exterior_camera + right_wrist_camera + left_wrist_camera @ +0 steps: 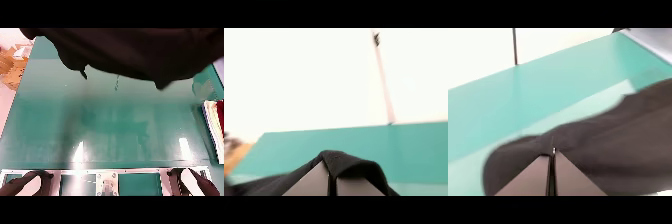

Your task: Fold the shirts.

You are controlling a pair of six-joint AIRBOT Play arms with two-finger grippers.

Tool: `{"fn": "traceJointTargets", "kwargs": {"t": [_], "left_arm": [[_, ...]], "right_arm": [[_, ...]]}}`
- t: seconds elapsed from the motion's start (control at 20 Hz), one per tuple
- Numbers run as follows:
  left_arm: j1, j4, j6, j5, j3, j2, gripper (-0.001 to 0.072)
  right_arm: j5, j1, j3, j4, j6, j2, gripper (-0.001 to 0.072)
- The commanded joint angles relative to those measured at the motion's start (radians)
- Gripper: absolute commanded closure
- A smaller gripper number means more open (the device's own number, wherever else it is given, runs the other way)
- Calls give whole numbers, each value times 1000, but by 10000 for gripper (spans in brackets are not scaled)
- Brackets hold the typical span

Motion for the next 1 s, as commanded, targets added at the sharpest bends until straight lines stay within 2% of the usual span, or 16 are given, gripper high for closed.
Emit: {"fn": "traceJointTargets", "kwargs": {"t": [0.0,0.2,0.4,0.55,0.65,0.75,0.85,0.9,0.95], "left_arm": [[3,113,-23,-69,61,-1,686],[3,97,-31,-89,-97,-1,686],[-26,92,-21,-43,-419,-1,686],[-73,92,13,114,-689,-14,686],[-114,89,18,248,-848,-45,686],[-153,80,18,338,-947,-100,686],[-161,87,-21,325,-953,-134,661],[-151,97,-68,300,-931,-127,452],[-135,100,-109,253,-889,-122,148]], "right_arm": [[11,-36,6,-150,70,101,695],[35,-18,-227,-123,81,148,696],[10,127,-635,-123,40,156,695],[-171,251,-975,-123,27,128,696],[-291,302,-1128,-123,27,63,695],[-340,313,-1183,-123,-3,-34,695],[-344,312,-1171,-123,-43,-122,696],[-344,312,-1159,-124,-56,-150,695],[-345,312,-1146,-125,-61,-172,695]]}}
